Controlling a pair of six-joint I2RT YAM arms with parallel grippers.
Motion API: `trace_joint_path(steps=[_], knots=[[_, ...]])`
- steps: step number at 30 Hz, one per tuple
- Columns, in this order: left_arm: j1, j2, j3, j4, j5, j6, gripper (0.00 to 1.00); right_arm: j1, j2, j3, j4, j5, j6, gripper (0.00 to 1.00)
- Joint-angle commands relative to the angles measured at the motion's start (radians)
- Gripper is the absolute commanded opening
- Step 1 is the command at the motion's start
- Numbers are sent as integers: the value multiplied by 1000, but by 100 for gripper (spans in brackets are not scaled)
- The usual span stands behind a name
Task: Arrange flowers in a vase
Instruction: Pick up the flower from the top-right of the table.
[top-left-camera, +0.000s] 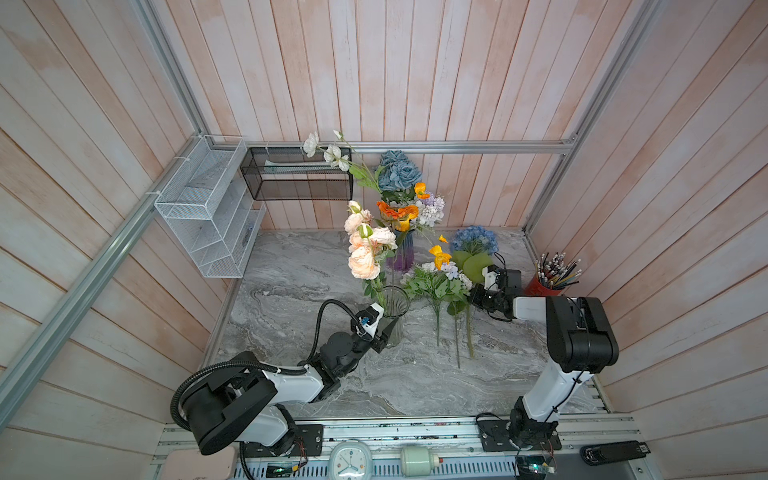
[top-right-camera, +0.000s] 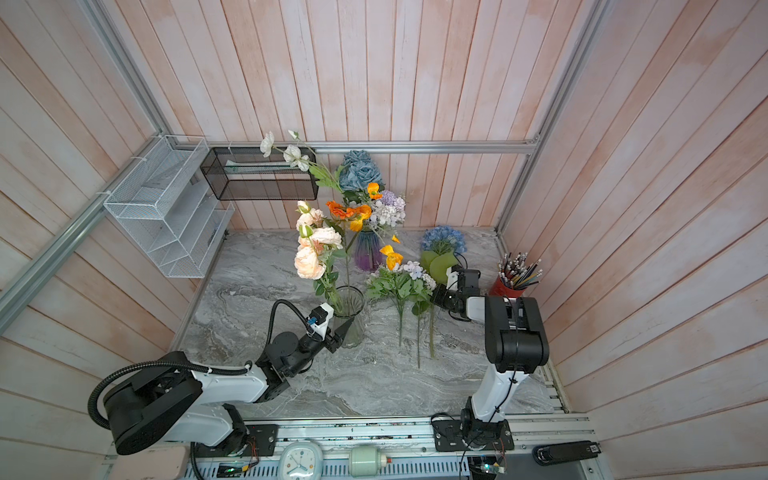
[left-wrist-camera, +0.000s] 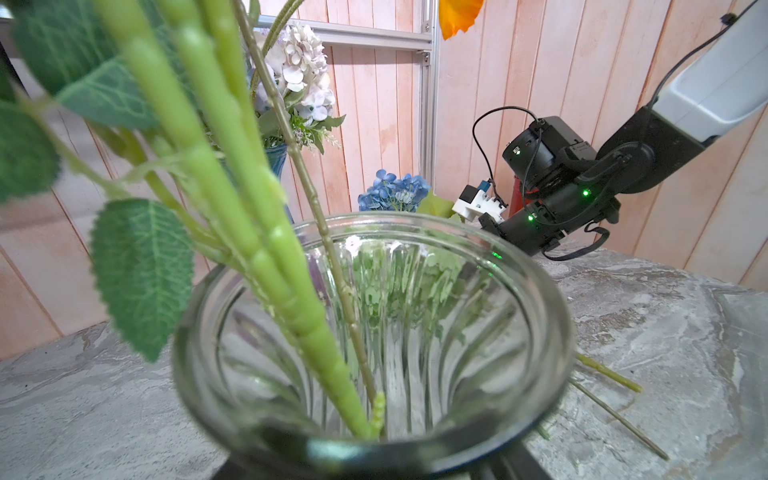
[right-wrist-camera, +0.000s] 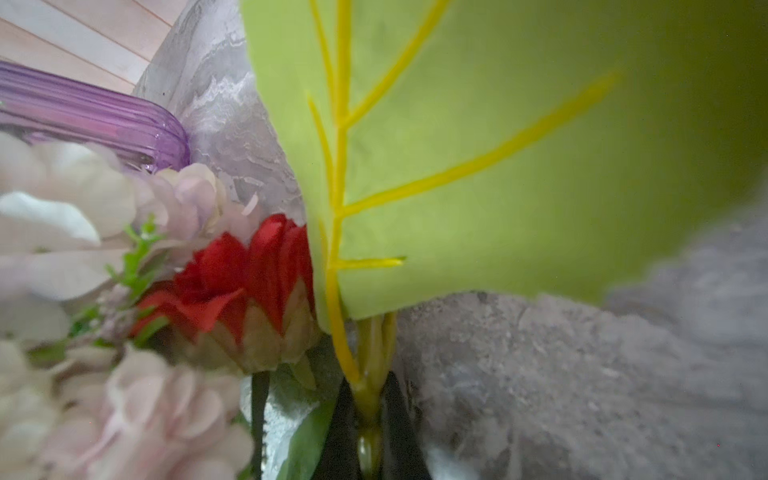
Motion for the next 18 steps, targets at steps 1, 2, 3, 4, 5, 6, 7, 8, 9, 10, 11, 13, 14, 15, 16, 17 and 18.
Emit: trace_joint_path(steps=[1,2,3,4,5,6,7,8,9,10,11,13,14,15,16,17,18], knots=[[-6,8,-2,-88,-17,29,57,2,-47,4,-17,31,-22,0],[-6,8,-2,-86,-17,29,58,-1,-66,-1,-22,40,-29,0],[-6,11,-3,-85,-18,29,58,-2,-88,-8,-27,47,-36,0],[-6,11,-3,-84,-18,29,58,-5,-106,-14,-28,53,-40,0],[-6,13,-4,-84,-20,31,58,-9,-130,-19,-35,62,-47,0],[-7,12,-4,-83,-22,31,58,-15,-156,-23,-40,68,-52,0],[-7,12,-5,-84,-24,32,58,-18,-179,-26,-46,72,-56,0],[-6,11,-6,-83,-26,32,57,-24,-208,-27,-52,77,-61,0],[-6,12,-7,-83,-27,33,58,-27,-235,-25,-63,84,-65,0],[-6,13,-9,-83,-29,34,58,-30,-259,-21,-76,90,-69,0],[-6,14,-10,-85,-30,33,58,-29,-289,-13,-91,99,-78,0],[-7,14,-12,-88,-27,30,58,-31,-346,2,-121,124,-85,0],[-6,14,-13,-90,-27,33,58,-32,-378,8,-133,137,-86,0],[-6,15,-12,-90,-27,32,58,-32,-411,15,-140,147,-84,0],[-6,15,-13,-90,-28,35,58,-32,-440,21,-148,151,-79,0],[-7,14,-12,-90,-29,38,58,-31,-475,30,-154,150,-75,0],[-6,13,-11,-90,-32,41,58,-31,-510,38,-157,145,-67,0]])
